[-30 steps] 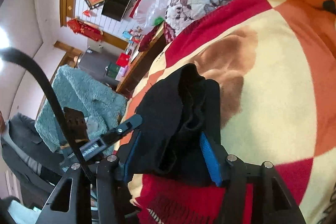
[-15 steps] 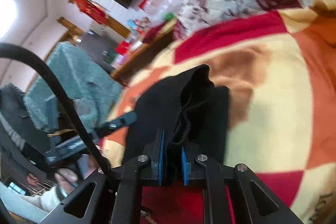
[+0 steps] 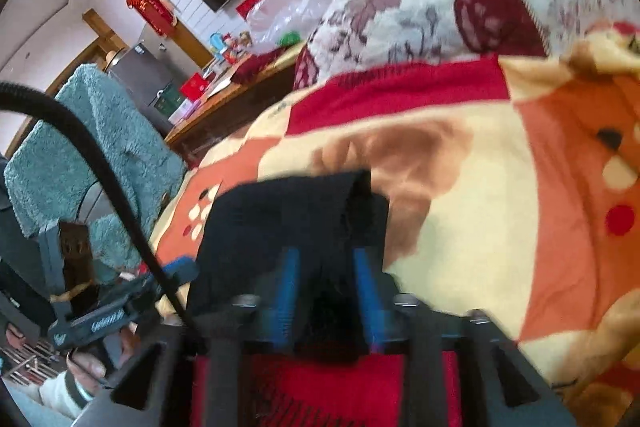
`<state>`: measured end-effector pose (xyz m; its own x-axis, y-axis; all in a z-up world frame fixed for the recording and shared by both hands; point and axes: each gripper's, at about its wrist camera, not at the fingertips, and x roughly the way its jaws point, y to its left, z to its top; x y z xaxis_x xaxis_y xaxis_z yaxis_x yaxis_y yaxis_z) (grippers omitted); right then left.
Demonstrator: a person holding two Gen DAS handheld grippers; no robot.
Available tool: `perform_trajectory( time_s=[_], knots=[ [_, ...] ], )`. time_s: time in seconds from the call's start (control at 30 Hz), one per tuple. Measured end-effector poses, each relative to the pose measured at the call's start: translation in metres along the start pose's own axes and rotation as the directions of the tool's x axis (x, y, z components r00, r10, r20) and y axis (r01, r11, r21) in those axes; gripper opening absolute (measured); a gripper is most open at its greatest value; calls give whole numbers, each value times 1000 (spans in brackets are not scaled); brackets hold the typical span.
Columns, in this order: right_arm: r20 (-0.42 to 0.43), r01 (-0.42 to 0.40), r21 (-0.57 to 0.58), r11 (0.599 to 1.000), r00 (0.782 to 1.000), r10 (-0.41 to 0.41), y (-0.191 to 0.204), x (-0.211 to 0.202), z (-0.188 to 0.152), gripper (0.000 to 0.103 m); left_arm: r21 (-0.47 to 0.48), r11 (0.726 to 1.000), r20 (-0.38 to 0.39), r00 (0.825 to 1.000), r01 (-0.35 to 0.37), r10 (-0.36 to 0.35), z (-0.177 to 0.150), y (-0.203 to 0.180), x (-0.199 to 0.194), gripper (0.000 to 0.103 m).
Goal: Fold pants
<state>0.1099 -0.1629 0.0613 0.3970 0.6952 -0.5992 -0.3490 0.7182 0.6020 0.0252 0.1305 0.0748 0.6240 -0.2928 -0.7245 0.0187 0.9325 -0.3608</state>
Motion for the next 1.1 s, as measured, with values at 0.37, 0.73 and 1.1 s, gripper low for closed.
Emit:
perform_trajectory(
  time_s=[0.37, 0.73, 1.1],
  knots=[
    [-102, -65, -18, 998, 993, 63, 4, 64, 38, 28, -4, 1000, -49, 998, 25, -25, -19, -9, 4, 40],
    [-92, 79, -125, 989, 992, -91, 3, 71, 20, 27, 33, 999, -94, 996, -7, 10, -30, -16, 22, 40],
    [-94, 121, -51, 991, 988, -126, 2, 35, 9, 32, 38, 998, -82, 995, -46, 49, -28, -22, 9, 40]
  ],
)
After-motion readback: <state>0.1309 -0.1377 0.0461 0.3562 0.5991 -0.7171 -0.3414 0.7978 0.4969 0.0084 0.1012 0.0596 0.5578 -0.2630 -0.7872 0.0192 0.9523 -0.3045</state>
